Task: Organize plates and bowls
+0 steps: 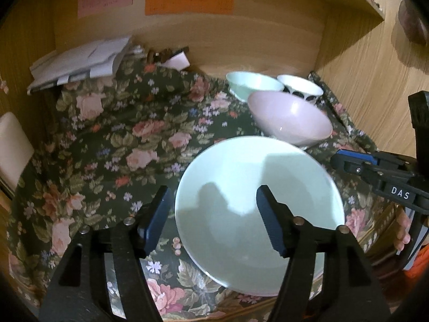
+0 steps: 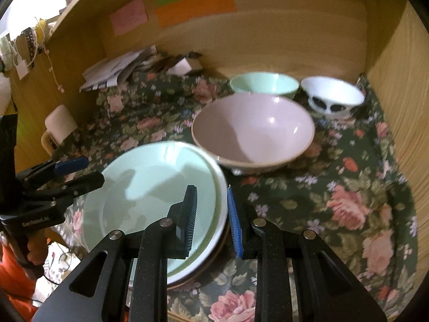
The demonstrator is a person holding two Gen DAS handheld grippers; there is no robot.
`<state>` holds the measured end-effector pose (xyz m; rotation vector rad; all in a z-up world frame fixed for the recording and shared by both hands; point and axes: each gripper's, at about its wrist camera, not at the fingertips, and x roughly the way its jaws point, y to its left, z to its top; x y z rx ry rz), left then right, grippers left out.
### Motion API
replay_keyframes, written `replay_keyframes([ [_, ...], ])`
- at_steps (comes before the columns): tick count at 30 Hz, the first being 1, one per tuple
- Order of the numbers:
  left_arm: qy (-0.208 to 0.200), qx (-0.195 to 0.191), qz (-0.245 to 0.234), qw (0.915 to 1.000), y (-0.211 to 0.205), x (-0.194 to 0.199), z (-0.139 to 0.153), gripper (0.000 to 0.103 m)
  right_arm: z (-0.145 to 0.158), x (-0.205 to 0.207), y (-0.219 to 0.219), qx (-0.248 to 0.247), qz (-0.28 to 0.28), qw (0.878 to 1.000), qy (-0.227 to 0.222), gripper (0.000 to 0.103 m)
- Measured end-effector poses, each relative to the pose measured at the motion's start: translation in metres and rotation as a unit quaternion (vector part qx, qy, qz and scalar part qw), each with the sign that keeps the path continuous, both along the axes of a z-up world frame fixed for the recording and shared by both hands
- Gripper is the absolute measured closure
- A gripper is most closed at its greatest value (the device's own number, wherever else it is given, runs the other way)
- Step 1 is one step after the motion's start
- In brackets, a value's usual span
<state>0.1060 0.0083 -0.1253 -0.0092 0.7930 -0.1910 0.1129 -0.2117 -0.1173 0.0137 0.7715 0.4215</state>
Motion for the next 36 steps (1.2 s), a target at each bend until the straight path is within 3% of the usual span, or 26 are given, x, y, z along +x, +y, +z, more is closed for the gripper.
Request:
replay_keyframes([
  [6, -0.015, -0.013, 0.002, 0.9998, -0.006, 0.013, 0.017, 0.036, 0.022, 0.002, -0.013, 0.019, -0.015, 0.999, -0.031, 0.079],
  [14, -0.036, 0.004, -0.012, 0.9993, -0.027, 0.04, 0.032, 0.036, 0.036, 0.013, -0.027, 0.016, -0.045, 0.997, -0.058, 0.06],
  [27, -0.052, -0.016, -0.032, 0.998, -0.058, 0.095, 0.04, 0.003, 0.024, 0.059, -0.05, 0.001, -0.085, 0.995, -0.047, 0.048],
  [36, -0.023, -0.01, -0.045, 0.9987, -0.073, 0.129, 0.022, 0.002, 0.005, 0.086, -0.059, -0.004, -0.094, 0.995, -0.022, 0.047],
])
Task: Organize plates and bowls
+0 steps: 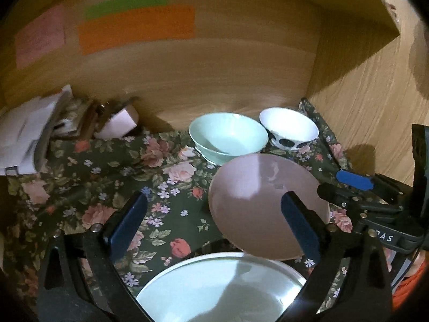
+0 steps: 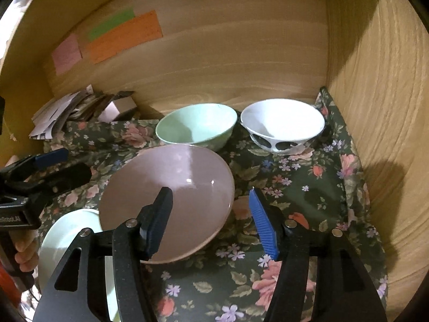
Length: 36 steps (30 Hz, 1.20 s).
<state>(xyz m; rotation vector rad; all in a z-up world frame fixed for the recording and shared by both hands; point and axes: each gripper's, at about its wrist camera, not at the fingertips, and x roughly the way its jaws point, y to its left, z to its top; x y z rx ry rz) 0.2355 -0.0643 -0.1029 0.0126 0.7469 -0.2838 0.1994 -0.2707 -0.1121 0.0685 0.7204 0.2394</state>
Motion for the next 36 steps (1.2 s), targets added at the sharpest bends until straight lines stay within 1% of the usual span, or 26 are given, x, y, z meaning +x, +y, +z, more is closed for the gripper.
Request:
replay_keyframes([
  [3, 0.017, -0.002, -0.008, 0.9998, -0.002, 0.011, -0.007, 0.002, -0.008, 0.008, -0.001, -0.001, -0.002, 1.0, 0.01, 0.047],
  [10, 0.057, 0.009, -0.017, 0.9982, -0.007, 0.031, -0.025, 0.002, -0.025, 0.022, -0.004, 0.009, -0.001, 0.999, 0.031, 0.047],
  [13, 0.082, 0.009, -0.007, 0.9965, -0.006, 0.038, -0.034, 0.002, -0.028, 0.024, -0.004, 0.014, 0.002, 0.999, 0.033, 0.047],
  [15, 0.095, 0.018, -0.001, 0.9953, -0.007, 0.043, -0.04, 0.002, -0.029, 0.025, -0.005, 0.02, 0.004, 0.999, 0.034, 0.047],
  [17, 0.097, 0.026, 0.002, 0.995, -0.008, 0.044, -0.044, 0.004, -0.031, 0.026, -0.005, 0.022, 0.005, 0.999, 0.038, 0.047],
  [18, 0.094, 0.03, 0.002, 0.9951, -0.009, 0.043, -0.045, 0.01, -0.032, 0.027, -0.005, 0.023, 0.006, 0.999, 0.039, 0.047],
  [19, 0.095, 0.033, 0.001, 0.9949, -0.01, 0.043, -0.046, 0.014, -0.032, 0.027, -0.005, 0.025, 0.006, 0.999, 0.04, 0.048],
  [20, 0.098, 0.035, -0.002, 0.9946, -0.012, 0.044, -0.047, 0.021, -0.033, 0.027, -0.005, 0.027, 0.006, 0.999, 0.04, 0.051],
  [22, 0.107, 0.031, -0.008, 0.9937, -0.014, 0.045, -0.049, 0.026, -0.033, 0.027, -0.005, 0.03, 0.009, 0.999, 0.042, 0.057],
  [23, 0.109, 0.032, -0.01, 0.9935, -0.015, 0.045, -0.051, 0.033, -0.033, 0.027, -0.004, 0.032, 0.01, 0.999, 0.043, 0.062],
  [24, 0.112, 0.034, -0.011, 0.9931, -0.017, 0.046, -0.052, 0.039, -0.034, 0.027, -0.004, 0.034, 0.013, 0.998, 0.046, 0.063],
  [27, 0.125, 0.031, -0.023, 0.9914, -0.021, 0.048, -0.056, 0.05, -0.036, 0.029, -0.003, 0.04, 0.018, 0.998, 0.054, 0.07],
  [28, 0.127, 0.031, -0.025, 0.9912, -0.022, 0.048, -0.056, 0.051, -0.037, 0.029, -0.003, 0.039, 0.019, 0.997, 0.056, 0.074],
  [29, 0.128, 0.033, -0.027, 0.9909, -0.024, 0.048, -0.057, 0.055, -0.037, 0.03, -0.002, 0.04, 0.02, 0.997, 0.057, 0.078],
  [30, 0.129, 0.033, -0.029, 0.9907, -0.025, 0.049, -0.058, 0.063, -0.037, 0.03, -0.002, 0.043, 0.023, 0.997, 0.06, 0.079],
  [32, 0.133, 0.031, -0.03, 0.9902, -0.026, 0.05, -0.059, 0.068, -0.038, 0.03, -0.002, 0.042, 0.022, 0.997, 0.06, 0.081],
  [36, 0.145, 0.029, -0.035, 0.9883, -0.028, 0.052, -0.064, 0.076, -0.039, 0.029, -0.002, 0.043, 0.021, 0.997, 0.061, 0.081],
])
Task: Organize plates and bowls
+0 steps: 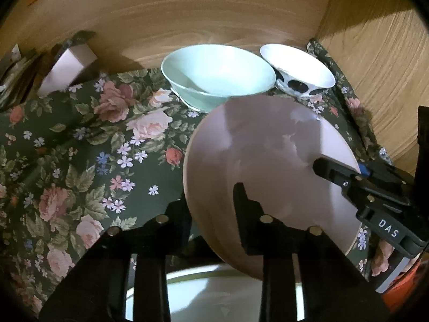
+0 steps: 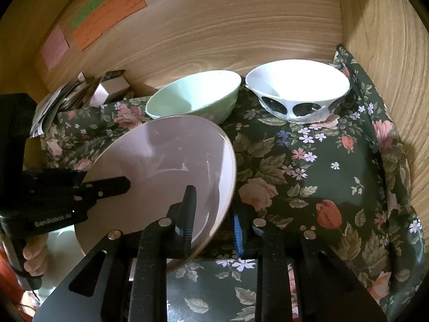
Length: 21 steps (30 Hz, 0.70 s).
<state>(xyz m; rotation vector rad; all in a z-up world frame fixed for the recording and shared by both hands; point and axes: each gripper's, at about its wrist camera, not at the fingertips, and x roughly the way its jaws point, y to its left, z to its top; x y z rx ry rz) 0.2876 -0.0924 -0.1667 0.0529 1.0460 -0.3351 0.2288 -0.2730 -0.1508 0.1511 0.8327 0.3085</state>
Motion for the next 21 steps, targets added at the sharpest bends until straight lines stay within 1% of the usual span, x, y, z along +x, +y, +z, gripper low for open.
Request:
replay_keyframes([
  [5, -0.002, 0.0, 0.006, 1.0, -0.002, 0.0, -0.002, 0.076, 0.002, -0.001, 0.004, -0.015, -0.004, 1.0, -0.006, 0.082],
  [11, 0.007, -0.015, 0.006, 0.9998, 0.001, -0.002, 0.001, 0.077, 0.01, -0.006, 0.0, -0.008, -0.014, 1.0, -0.018, 0.082],
  [17, -0.027, -0.021, 0.007, 0.9994, 0.002, -0.012, 0.02, 0.077, 0.023, -0.014, 0.0, -0.004, -0.022, 0.999, -0.036, 0.082],
  [21, -0.042, -0.03, 0.007, 0.9987, 0.006, -0.018, 0.031, 0.077, 0.037, -0.023, 0.003, -0.006, -0.025, 0.998, -0.056, 0.082],
])
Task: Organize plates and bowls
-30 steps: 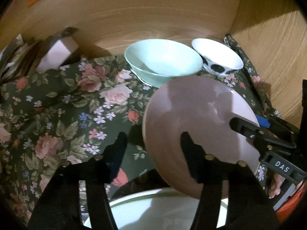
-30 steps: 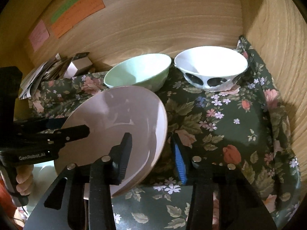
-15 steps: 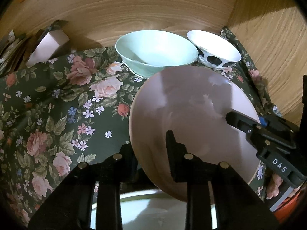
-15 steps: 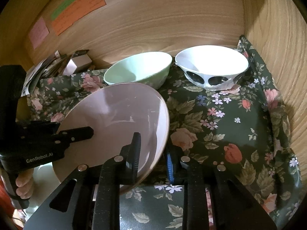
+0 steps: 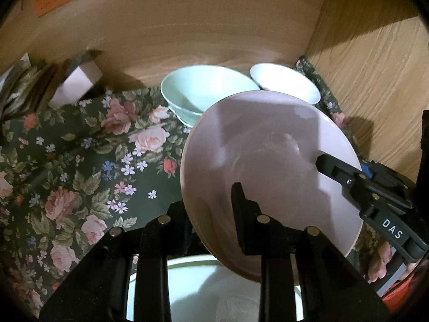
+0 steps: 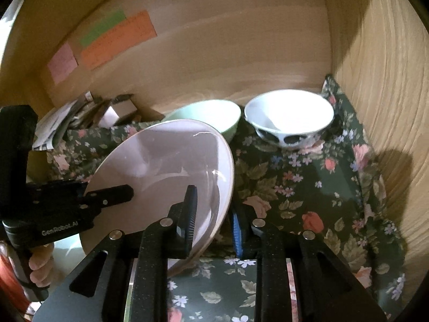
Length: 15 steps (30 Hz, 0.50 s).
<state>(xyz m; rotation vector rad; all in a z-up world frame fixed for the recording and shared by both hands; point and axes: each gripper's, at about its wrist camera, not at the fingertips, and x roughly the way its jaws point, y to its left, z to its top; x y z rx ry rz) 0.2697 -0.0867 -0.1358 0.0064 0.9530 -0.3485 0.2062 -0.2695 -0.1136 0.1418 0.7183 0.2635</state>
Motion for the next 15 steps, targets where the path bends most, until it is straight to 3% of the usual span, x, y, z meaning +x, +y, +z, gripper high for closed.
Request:
replay_keyframes([
  [15, -0.043, -0.015, 0.029, 0.9985, 0.031, -0.038, 0.033, 0.077, 0.03, -0.028, 0.027, 0.0, 0.018, 0.999, -0.036, 0.082],
])
